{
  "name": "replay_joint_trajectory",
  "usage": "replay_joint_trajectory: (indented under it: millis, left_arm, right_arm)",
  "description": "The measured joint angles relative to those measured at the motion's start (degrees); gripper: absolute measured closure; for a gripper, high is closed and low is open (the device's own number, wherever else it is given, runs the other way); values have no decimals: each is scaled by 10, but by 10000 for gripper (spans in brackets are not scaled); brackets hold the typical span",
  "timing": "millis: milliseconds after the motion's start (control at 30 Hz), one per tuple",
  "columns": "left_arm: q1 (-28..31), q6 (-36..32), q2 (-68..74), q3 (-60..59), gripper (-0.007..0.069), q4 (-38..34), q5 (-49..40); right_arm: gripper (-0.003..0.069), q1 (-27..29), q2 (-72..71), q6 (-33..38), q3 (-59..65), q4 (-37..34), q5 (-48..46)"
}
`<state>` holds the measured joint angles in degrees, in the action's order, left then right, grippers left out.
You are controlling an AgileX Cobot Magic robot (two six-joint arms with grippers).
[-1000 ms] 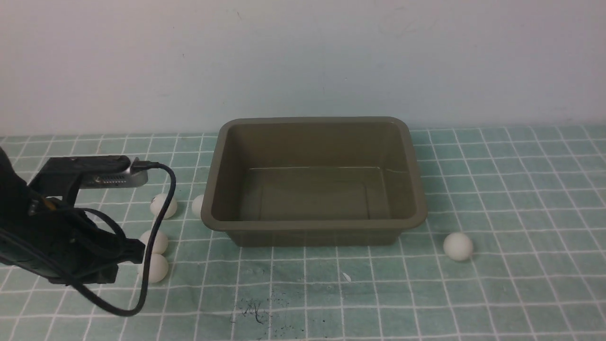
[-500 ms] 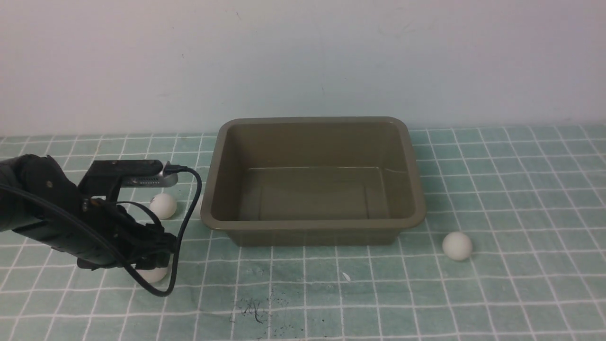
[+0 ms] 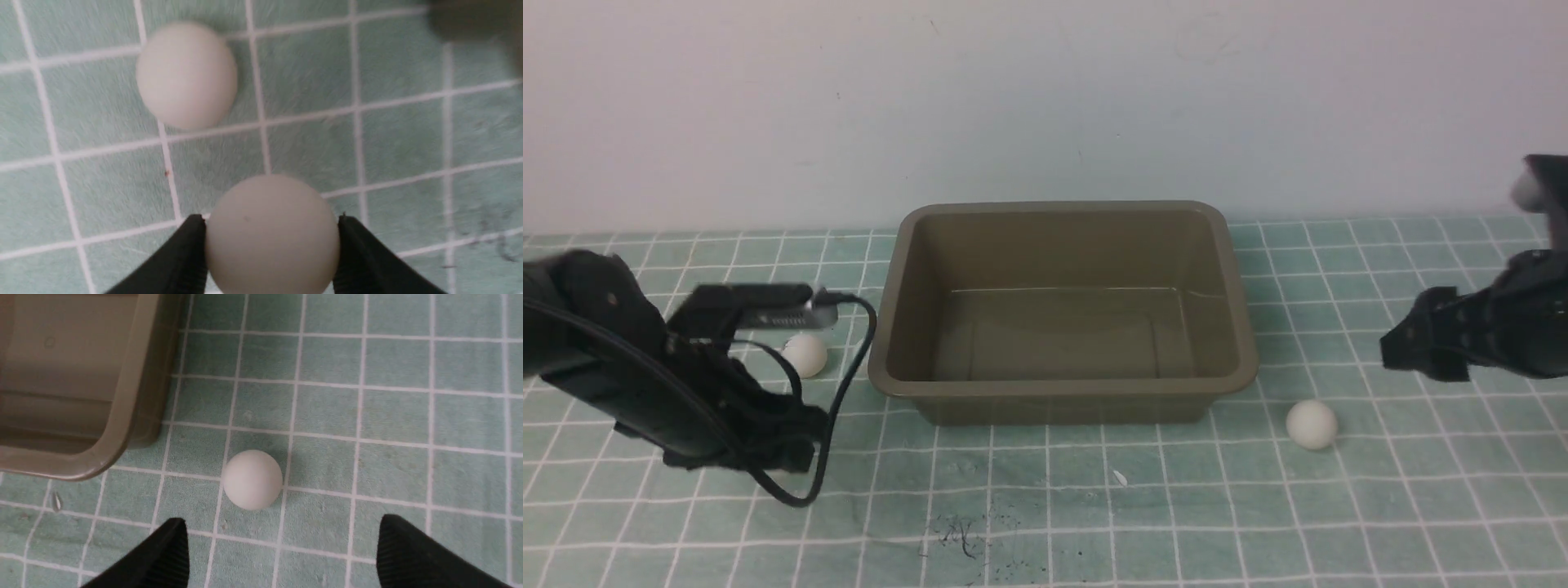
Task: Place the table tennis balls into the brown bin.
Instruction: 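Drop the ball into the bin, then reach for and grasp a ping pong ball on the table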
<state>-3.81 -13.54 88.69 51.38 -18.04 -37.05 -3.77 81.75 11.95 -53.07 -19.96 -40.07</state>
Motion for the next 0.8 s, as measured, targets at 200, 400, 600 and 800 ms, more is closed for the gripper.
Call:
replay_joint_trajectory:
  millis: [200,400,600,800]
  left_arm:
    - [-24,-16,-72,85,279,-34,-3]
    - [-81,-26,33,191,277,-65,-27]
    - [-112,-13,177,307,119,-60,-114]
    - [-91,28,183,389,351,-6,-222]
  right_arm:
    - [68,-34,115,5,-42,-2,21]
    - [78,-64,223,-14,-78,-4,30]
    - [320,-64,243,-27,-79,21,-2]
    - [297,-72,145,-57,-122,6,-58]
